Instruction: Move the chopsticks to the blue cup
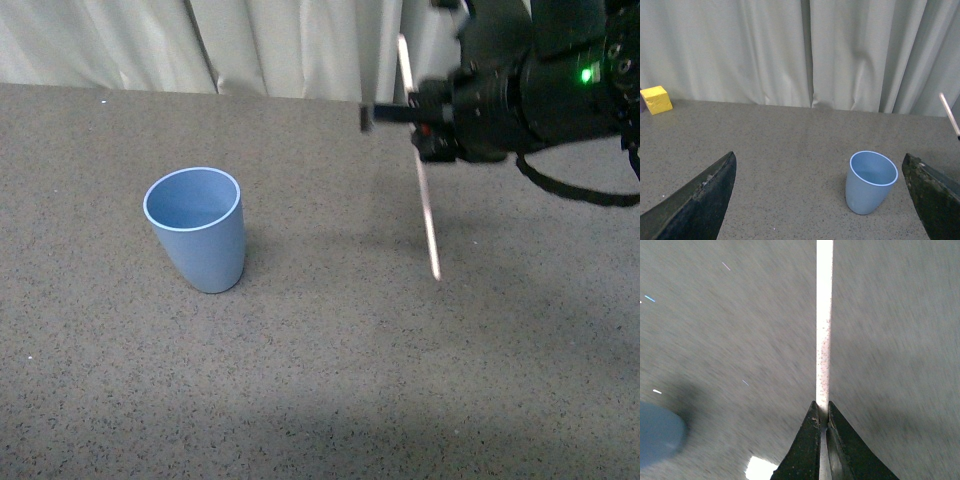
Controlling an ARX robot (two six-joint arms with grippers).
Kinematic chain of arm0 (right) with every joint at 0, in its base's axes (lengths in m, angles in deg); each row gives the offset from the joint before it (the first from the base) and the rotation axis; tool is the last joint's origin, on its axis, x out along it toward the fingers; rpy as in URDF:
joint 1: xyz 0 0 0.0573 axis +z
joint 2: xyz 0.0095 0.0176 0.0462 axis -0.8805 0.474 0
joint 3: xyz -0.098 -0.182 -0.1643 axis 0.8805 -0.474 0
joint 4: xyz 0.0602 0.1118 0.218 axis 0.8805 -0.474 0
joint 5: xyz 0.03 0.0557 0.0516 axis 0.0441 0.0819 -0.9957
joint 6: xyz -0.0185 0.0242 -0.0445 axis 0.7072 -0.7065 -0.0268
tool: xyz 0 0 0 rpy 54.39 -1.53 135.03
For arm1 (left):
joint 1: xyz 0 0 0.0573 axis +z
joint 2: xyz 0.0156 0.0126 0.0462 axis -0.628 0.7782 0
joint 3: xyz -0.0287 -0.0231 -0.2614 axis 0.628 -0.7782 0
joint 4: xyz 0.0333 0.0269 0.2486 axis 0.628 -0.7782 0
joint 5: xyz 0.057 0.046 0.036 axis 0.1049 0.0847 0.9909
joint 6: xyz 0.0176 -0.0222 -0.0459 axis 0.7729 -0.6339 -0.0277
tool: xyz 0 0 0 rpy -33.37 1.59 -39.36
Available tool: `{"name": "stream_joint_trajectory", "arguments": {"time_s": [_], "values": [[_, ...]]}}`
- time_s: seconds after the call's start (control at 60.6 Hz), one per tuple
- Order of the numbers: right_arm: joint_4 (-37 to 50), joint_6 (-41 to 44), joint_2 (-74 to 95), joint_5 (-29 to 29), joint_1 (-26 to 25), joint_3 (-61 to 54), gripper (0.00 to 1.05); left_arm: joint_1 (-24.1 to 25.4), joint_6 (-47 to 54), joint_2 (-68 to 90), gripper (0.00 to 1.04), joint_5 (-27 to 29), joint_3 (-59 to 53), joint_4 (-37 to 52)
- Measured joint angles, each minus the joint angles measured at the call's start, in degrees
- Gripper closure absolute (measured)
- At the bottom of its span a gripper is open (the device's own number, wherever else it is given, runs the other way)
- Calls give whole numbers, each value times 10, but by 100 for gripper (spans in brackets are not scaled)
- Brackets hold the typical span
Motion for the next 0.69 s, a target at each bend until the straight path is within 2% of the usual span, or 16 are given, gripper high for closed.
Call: {"name": "stream_joint_trajectory", "arguments": {"time_s": [0.231,0.347,0.578,0.694], "values": [[283,42,-14,-40,80,-31,103,0,0,0,7,0,0,0],[353,34,10,-62,106,-11,103,0,0,0,7,0,0,0],[372,25,66,-96,140,46,103,0,0,0,7,0,0,0],[373,18,89,-95,147,63,103,0,0,0,7,0,0,0]]}}
